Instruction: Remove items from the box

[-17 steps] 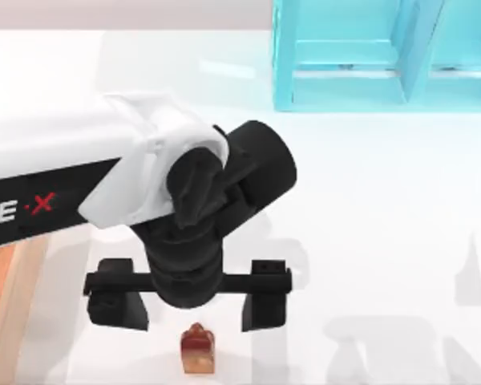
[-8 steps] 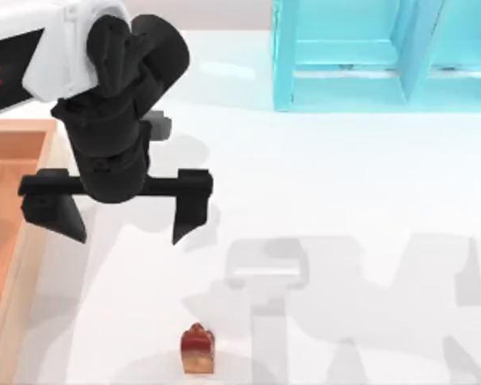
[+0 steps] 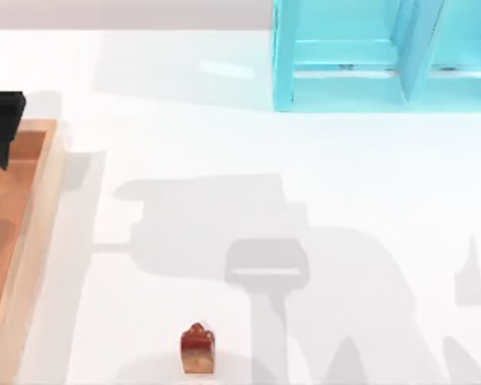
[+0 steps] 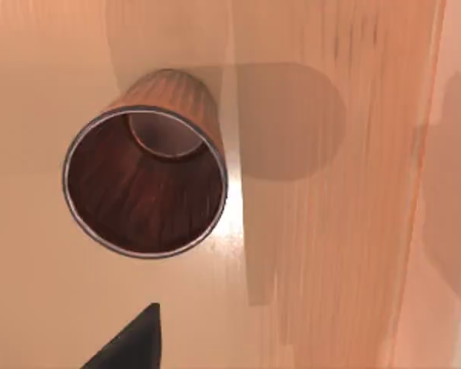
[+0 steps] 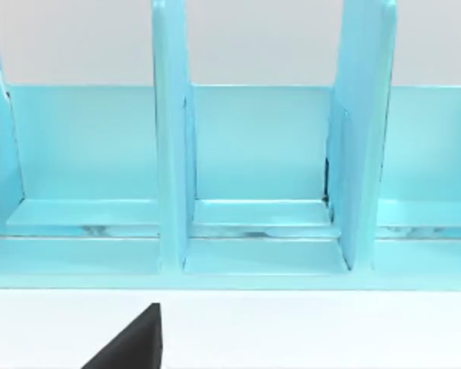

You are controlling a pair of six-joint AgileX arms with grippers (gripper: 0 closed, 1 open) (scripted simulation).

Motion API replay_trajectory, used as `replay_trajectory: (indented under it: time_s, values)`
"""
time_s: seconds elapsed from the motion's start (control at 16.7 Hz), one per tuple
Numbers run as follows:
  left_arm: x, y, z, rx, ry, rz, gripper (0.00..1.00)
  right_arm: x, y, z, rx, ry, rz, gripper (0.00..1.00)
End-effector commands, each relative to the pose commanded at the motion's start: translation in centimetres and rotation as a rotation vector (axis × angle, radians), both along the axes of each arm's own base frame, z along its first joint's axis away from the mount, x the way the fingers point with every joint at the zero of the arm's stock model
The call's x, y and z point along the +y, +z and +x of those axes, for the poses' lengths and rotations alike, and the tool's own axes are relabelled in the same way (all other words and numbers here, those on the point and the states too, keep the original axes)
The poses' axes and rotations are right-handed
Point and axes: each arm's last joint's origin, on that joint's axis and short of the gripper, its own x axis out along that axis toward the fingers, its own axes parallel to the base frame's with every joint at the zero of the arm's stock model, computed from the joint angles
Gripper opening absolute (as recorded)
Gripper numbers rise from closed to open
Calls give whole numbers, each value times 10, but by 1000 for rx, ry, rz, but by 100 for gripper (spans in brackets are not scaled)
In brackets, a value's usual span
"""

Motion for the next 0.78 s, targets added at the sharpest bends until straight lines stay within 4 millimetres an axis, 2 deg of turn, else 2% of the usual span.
replay_trajectory:
  time_s: [0.18, 0.54, 0.66, 0.78]
  values:
    - [30, 7, 1, -15, 1, -2, 100, 0, 0, 0, 0, 0, 0, 100]
    - [32, 8, 1, -20, -1, -1, 100, 0, 0, 0, 0, 0, 0, 100]
    - [39, -6, 7, -13, 1, -3, 100, 0, 0, 0, 0, 0, 0, 100]
    - [47, -33, 15, -3, 1, -5, 100, 0, 0, 0, 0, 0, 0, 100]
